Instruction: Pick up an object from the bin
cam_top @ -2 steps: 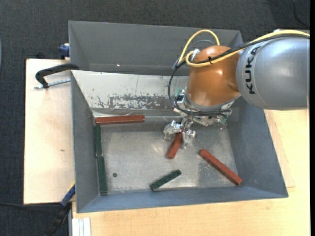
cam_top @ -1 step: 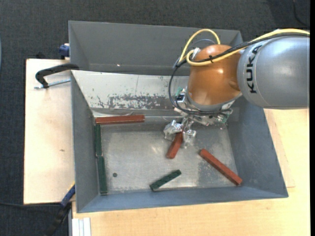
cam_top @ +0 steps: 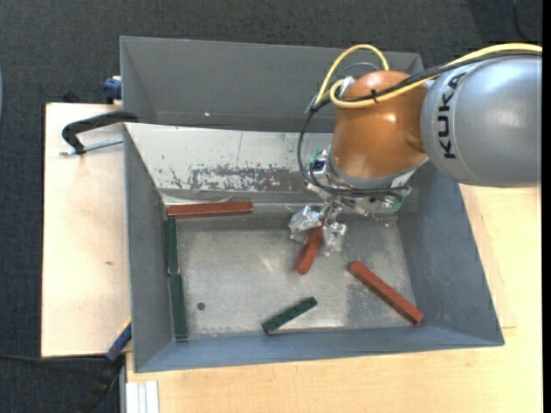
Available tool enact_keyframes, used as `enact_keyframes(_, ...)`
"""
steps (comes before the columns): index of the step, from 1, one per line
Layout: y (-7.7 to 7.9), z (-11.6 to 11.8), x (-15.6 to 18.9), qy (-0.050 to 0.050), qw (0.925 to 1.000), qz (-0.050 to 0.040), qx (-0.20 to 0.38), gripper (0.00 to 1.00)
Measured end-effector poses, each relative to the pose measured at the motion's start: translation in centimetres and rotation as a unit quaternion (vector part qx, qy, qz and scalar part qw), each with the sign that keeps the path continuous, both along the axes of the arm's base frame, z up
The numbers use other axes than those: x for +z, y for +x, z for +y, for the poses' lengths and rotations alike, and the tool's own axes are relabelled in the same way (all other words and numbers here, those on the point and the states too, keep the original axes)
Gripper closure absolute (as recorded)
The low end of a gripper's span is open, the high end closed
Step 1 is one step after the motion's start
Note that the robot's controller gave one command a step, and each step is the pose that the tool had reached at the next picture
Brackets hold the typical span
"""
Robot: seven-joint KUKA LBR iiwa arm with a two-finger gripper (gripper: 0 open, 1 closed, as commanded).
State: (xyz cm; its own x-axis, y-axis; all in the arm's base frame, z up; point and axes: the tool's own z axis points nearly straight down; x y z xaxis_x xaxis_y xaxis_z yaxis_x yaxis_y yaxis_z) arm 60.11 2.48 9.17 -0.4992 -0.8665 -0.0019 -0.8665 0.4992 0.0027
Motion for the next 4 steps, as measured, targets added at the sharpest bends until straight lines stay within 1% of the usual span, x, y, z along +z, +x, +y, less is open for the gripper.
enact_keyframes(2,0.2,0.0,2.6,0.000,1.0000,-0.0040,0.000,1.00)
enact_keyframes(3,0.3,0.1,8.7,0.000,1.0000,-0.0047,-0.002,1.00)
enact_keyframes(4,0.4,0.1,9.2,0.000,1.0000,-0.0040,-0.002,1.00)
